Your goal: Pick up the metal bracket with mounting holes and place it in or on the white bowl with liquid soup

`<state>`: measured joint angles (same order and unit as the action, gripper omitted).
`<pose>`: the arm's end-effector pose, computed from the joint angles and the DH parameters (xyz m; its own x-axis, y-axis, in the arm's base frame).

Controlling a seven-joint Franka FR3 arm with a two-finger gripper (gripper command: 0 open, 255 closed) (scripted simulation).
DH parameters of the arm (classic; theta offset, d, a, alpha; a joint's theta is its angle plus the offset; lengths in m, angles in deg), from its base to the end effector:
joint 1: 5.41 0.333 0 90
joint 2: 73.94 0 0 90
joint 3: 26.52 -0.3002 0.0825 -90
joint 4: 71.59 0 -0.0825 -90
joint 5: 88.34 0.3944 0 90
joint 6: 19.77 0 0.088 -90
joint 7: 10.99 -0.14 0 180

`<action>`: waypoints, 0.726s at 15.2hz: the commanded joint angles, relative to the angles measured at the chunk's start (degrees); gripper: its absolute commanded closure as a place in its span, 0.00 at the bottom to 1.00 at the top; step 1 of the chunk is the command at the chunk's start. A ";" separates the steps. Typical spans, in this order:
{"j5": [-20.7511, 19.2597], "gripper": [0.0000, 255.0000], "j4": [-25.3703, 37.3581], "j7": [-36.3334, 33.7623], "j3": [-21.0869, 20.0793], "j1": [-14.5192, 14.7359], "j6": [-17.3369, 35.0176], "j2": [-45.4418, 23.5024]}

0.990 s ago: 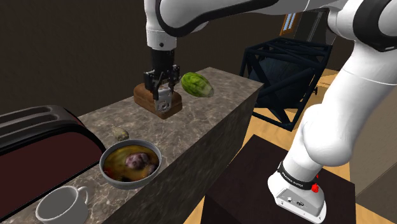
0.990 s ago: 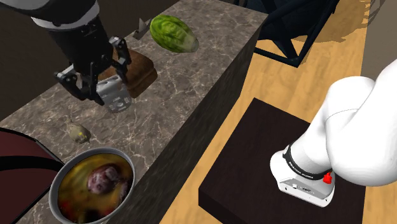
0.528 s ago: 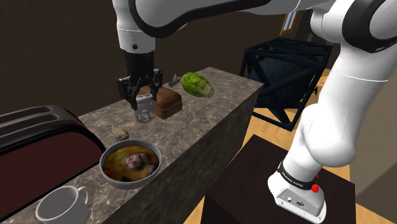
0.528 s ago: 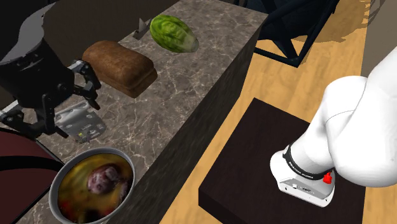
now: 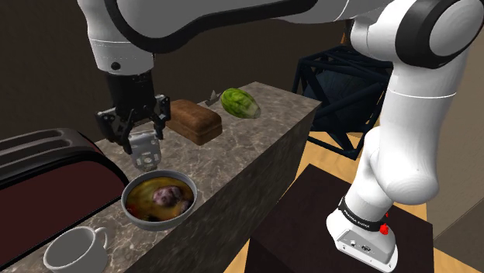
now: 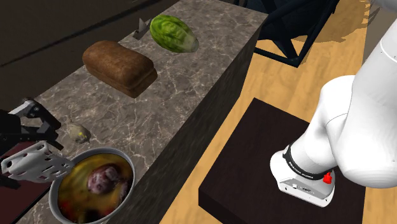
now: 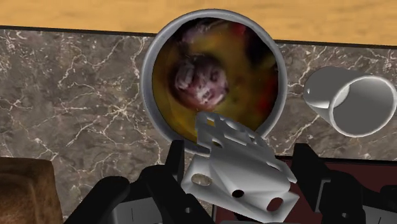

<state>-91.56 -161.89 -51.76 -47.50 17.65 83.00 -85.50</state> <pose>0.4693 0.4241 0.4793 0.9981 0.0606 0.0114 0.0610 -0.9976 -0.0318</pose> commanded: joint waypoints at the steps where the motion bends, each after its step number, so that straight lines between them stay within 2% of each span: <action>1: -0.26 1.00 -0.72 -0.62 -0.12 0.33 1.29 -0.58; 11: -0.64 1.00 -7.47 -0.82 0.07 0.20 8.74 -1.34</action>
<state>-92.12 -168.72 -52.50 -47.45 17.82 90.93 -86.66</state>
